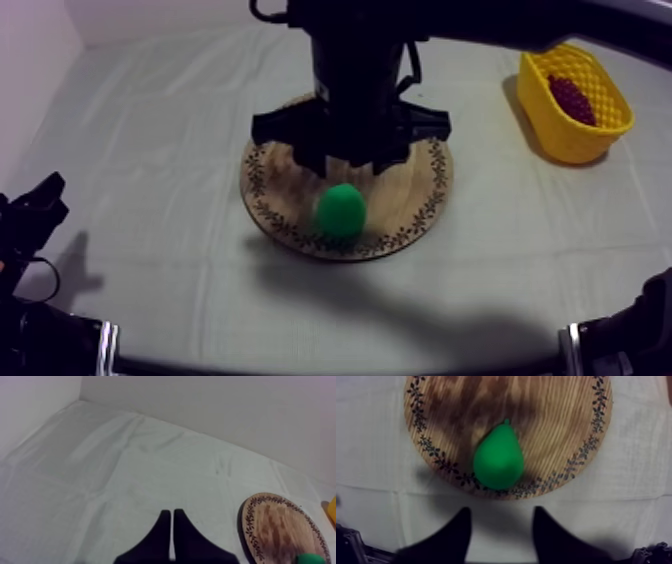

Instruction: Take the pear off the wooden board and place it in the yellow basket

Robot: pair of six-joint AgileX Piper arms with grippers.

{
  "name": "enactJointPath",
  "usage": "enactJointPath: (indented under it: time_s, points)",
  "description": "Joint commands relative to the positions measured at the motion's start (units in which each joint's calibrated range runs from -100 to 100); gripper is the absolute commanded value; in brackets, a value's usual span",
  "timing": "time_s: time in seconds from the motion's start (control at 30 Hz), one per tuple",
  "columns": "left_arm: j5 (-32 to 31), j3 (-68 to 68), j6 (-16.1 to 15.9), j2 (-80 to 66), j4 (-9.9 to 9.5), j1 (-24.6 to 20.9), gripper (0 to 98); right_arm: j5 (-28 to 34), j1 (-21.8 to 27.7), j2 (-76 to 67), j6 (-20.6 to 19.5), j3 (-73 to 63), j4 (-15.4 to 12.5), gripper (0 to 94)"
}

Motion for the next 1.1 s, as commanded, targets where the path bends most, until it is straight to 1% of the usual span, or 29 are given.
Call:
enactJointPath:
  time_s: [0.0, 0.07, 0.17, 0.3, 0.43, 0.7, 1.07]
  points:
    - [-0.01, 0.0, -0.01, 0.0, -0.02, 0.01, 0.1, -0.01, 0.18, 0.23, -0.24, -0.3, -0.19, 63.0]
    - [-0.01, 0.0, -0.01, 0.0, -0.02, 0.01, 0.1, -0.06, 0.31, 0.43, -0.43, -0.49, -0.23, 71.6]
    - [-0.01, 0.0, -0.01, 0.0, -0.02, 0.01, 0.1, -0.17, 0.47, 0.64, -0.58, -0.61, -0.44, 81.5]
    - [-0.01, 0.0, -0.01, 0.0, -0.02, 0.01, 0.1, -0.78, 0.64, 0.98, -0.43, -0.55, -1.01, 87.9]
    - [-0.01, 0.0, -0.01, 0.0, -0.02, 0.01, 0.1, -4.1, 0.84, 1.79, 0.19, 0.96, -1.29, 89.2]
    - [-0.01, 0.0, -0.01, 0.0, -0.02, 0.01, 0.1, -13.59, 2.25, 5.75, 1.28, 5.09, -2.24, 88.3]
    - [-0.01, 0.0, -0.01, 0.0, -0.02, 0.01, 0.1, -19.07, 2.61, 12.27, 3.23, 6.91, -4.22, 84.9]
